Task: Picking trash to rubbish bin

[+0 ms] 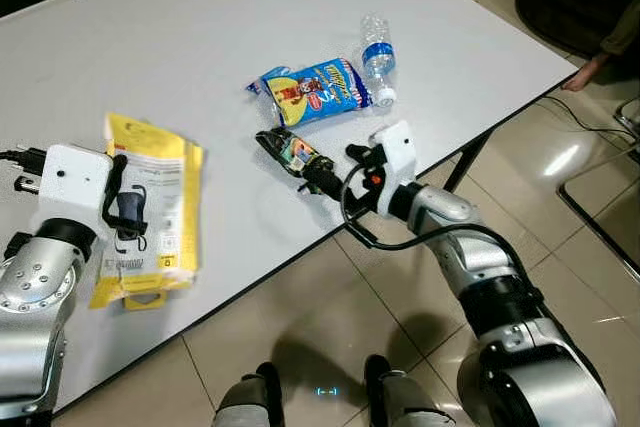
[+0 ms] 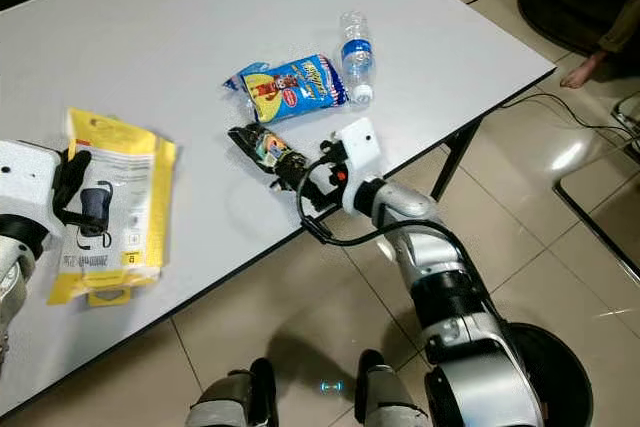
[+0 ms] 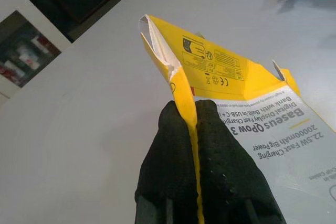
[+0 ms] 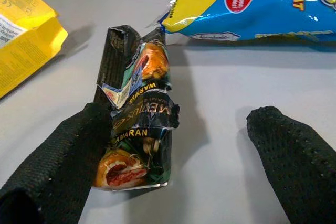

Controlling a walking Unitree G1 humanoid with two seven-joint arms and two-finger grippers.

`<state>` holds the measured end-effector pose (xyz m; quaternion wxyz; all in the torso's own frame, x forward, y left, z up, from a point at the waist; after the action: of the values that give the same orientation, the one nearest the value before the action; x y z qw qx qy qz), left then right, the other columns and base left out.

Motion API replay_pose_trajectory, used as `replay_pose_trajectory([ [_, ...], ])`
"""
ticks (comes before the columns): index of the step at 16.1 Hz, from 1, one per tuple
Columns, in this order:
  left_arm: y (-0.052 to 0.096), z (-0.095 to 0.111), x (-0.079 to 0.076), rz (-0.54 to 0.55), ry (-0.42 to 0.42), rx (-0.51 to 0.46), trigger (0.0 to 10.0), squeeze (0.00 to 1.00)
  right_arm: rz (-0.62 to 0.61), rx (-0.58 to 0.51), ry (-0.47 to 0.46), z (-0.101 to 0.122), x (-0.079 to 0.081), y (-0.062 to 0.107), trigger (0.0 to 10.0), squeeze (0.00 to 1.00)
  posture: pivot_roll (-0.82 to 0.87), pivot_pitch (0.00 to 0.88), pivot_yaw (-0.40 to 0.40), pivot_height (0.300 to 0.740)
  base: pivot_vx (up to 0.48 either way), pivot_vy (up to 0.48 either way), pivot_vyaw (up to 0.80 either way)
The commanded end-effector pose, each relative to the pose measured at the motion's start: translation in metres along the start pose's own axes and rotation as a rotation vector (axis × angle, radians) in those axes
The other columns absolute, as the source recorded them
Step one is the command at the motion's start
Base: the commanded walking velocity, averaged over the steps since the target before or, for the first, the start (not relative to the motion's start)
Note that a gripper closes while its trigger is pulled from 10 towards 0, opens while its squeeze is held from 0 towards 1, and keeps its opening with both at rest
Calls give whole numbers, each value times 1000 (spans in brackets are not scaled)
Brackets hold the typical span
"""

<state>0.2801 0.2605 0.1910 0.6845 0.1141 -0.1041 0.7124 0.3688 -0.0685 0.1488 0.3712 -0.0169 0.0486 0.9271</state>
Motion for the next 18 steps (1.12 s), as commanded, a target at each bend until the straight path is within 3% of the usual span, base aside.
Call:
replay_pose_trajectory([
  [1,3,-7,-2,-15,-1,37,706,0,26,47,6,-12,5,-1,10000,0,59,292,52,740,0,0,0],
  [4,3,-7,-1,-5,4,39,549,0,-89,-3,118,8,-18,2,10000,0,59,292,52,740,0,0,0],
  [5,4,-7,-1,-3,5,40,627,0,-124,-15,137,13,-26,5,10000,678,59,292,52,740,0,0,0],
  [6,4,-7,-1,2,11,41,588,0,-155,-20,169,16,-34,11,10000,1000,59,292,52,740,0,0,0],
  [14,2,-6,-2,3,36,39,863,0,-119,-69,271,28,-32,23,10000,1000,46,285,53,740,0,0,0],
  [18,1,-7,-4,3,46,39,1098,0,-77,-80,320,36,-26,19,10000,1000,40,281,50,740,0,0,0],
])
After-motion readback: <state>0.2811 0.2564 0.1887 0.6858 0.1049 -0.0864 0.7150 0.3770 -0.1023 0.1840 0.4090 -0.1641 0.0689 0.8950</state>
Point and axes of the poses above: a point about 5 cm out from each wrist's last joint towards the gripper, its own y axis pointing back from the gripper into the wrist, its own z axis along the axis of the wrist's last joint, x = y × z, the point moved 2 cm from there along -y, pointing out of the wrist towards the gripper, and after that the axes turned 7 degrees about y, right-handed, at the moved point
